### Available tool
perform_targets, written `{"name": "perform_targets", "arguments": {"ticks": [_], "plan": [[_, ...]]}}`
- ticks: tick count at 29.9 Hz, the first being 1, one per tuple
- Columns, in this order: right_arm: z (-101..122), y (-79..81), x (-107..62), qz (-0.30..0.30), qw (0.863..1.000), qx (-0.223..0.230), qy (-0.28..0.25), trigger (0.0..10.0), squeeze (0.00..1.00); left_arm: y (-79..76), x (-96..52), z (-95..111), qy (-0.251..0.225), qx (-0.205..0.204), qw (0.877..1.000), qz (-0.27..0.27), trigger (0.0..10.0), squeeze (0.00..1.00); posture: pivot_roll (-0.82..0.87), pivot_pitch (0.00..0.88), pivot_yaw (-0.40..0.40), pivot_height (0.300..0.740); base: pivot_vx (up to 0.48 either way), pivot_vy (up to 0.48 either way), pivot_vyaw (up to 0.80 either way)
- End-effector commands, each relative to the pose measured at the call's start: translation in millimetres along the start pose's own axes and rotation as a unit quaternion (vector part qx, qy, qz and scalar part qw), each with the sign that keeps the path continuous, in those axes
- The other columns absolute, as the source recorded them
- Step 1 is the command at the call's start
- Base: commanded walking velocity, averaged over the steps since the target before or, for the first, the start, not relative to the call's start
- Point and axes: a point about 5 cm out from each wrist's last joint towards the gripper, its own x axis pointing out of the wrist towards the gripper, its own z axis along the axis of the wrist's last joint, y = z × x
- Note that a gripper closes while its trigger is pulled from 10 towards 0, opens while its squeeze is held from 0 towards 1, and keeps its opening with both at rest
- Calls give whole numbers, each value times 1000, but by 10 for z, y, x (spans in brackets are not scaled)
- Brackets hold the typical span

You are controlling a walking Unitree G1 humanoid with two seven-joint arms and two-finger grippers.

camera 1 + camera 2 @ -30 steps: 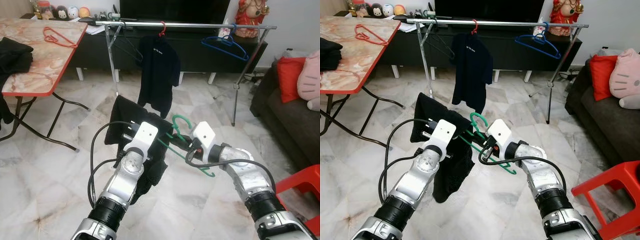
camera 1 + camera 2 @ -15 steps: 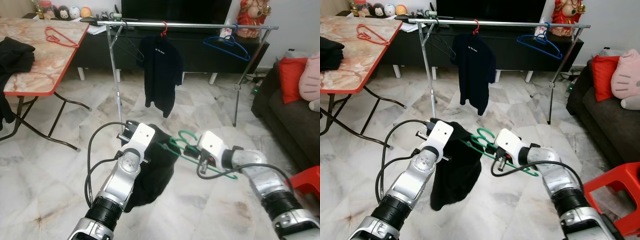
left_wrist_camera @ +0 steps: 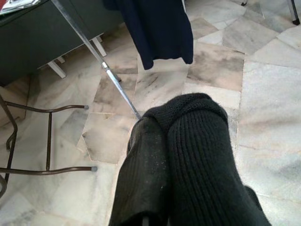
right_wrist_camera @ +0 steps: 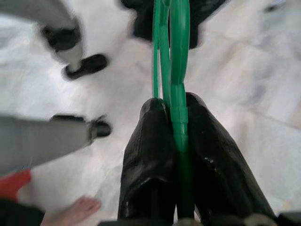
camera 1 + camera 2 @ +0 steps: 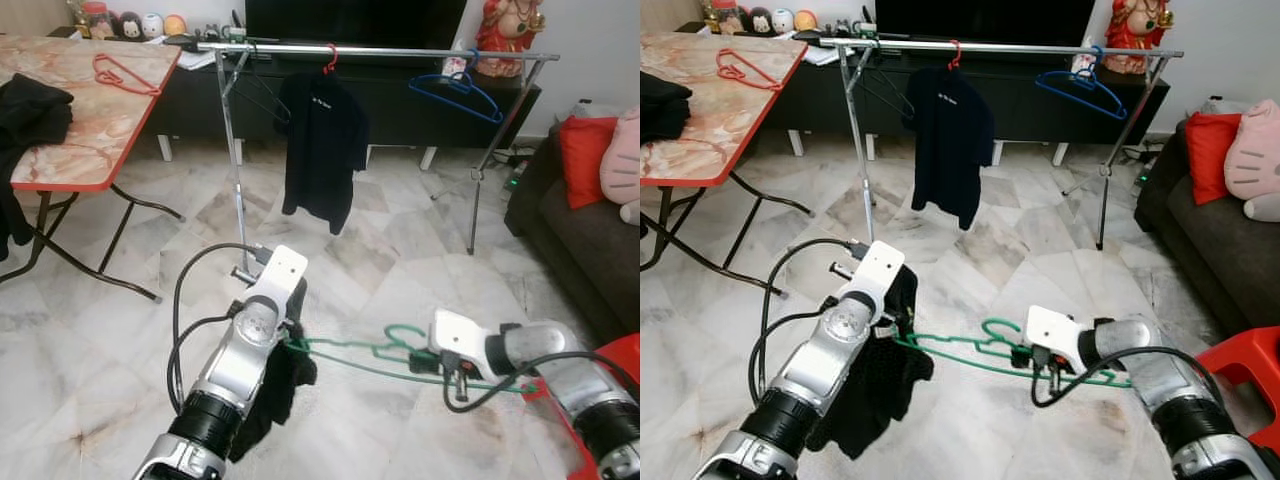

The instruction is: Hang hanger

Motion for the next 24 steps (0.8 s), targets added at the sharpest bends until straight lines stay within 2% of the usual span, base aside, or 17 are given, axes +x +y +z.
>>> {"name": "perform_targets", "arguments": {"ticks": [1, 4, 6, 8, 9, 10, 12, 13, 14, 15, 16, 17, 19, 20, 21, 22, 24], "plan": [[-15, 33, -41, 18, 1000, -10, 6, 0, 0, 25, 15, 118, -19, -1, 1000, 8, 0, 0, -46, 0, -108, 740, 0, 0, 0], [-85, 68, -72, 18, 1000, 0, 15, 0, 0, 74, 7, 82, -15, -8, 1000, 22, 0, 0, -46, 0, -108, 740, 0, 0, 0], [-143, 37, -94, -9, 1000, 13, 25, 0, 0, 123, -1, 70, -19, -14, 999, 35, 0, 0, -46, 0, -106, 740, 0, 0, 0], [-265, -34, -127, -77, 995, 53, 39, 0, 0, 237, -37, 77, -43, -34, 997, 59, 0, 0, -48, 0, -103, 740, 0, 0, 0], [-265, -34, -127, -77, 995, 53, 39, 0, 0, 237, -37, 77, -43, -34, 997, 59, 0, 0, -48, 0, -103, 740, 0, 0, 0], [-348, -33, -124, -106, 990, 82, 40, 0, 0, 296, -71, 82, -57, -48, 995, 70, 0, 0, -48, 0, -103, 740, 0, 0, 0], [-348, -33, -124, -106, 990, 82, 40, 0, 0, 296, -71, 82, -57, -48, 995, 70, 0, 0, -48, 0, -103, 740, 0, 0, 0], [-481, -12, -100, -151, 980, 124, 47, 0, 0, 375, -123, 56, -65, -58, 992, 87, 784, 0, -43, 0, -97, 740, 0, 0, 0], [-555, 2, -79, -180, 971, 149, 50, 0, 0, 413, -152, 41, -68, -62, 991, 98, 4000, 0, -43, 0, -97, 740, 0, 0, 0], [-601, 13, -64, -198, 965, 165, 52, 0, 0, 437, -171, 30, -70, -65, 990, 104, 4000, 0, -43, 0, -97, 740, 0, 0, 0], [-658, 27, -40, -222, 954, 197, 48, 0, 0, 453, -194, 25, -75, -66, 989, 109, 10000, 0, -43, 0, -97, 740, 0, 0, 0], [-709, 43, -15, -243, 941, 231, 43, 0, 0, 462, -214, 22, -82, -66, 988, 112, 10000, 0, -43, 0, -97, 740, 0, 0, 0], [-770, 57, 12, -282, 922, 262, 40, 0, 0, 473, -244, 24, -89, -73, 987, 113, 10000, 0, -38, 0, -85, 740, 0, 0, 0], [-910, 118, 64, -358, 871, 334, 39, 0, 0, 447, -279, 51, -109, -94, 984, 102, 10000, 0, -40, 0, -82, 740, 0, 0, 0], [-954, 144, 80, -381, 853, 354, 43, 0, 0, 437, -288, 61, -114, -100, 983, 99, 10000, 0, -40, 0, -82, 740, 0, 0, 0], [-954, 144, 80, -381, 853, 354, 43, 0, 0, 437, -288, 61, -114, -100, 983, 99, 10000, 0, -40, 0, -82, 740, 0, 0, 0], [-1062, 307, 212, -421, 799, 429, 31, 0, 0, 391, -305, 84, -122, -133, 980, 85, 10000, 0, -41, 0, -72, 740, 0, 0, 0]]}}
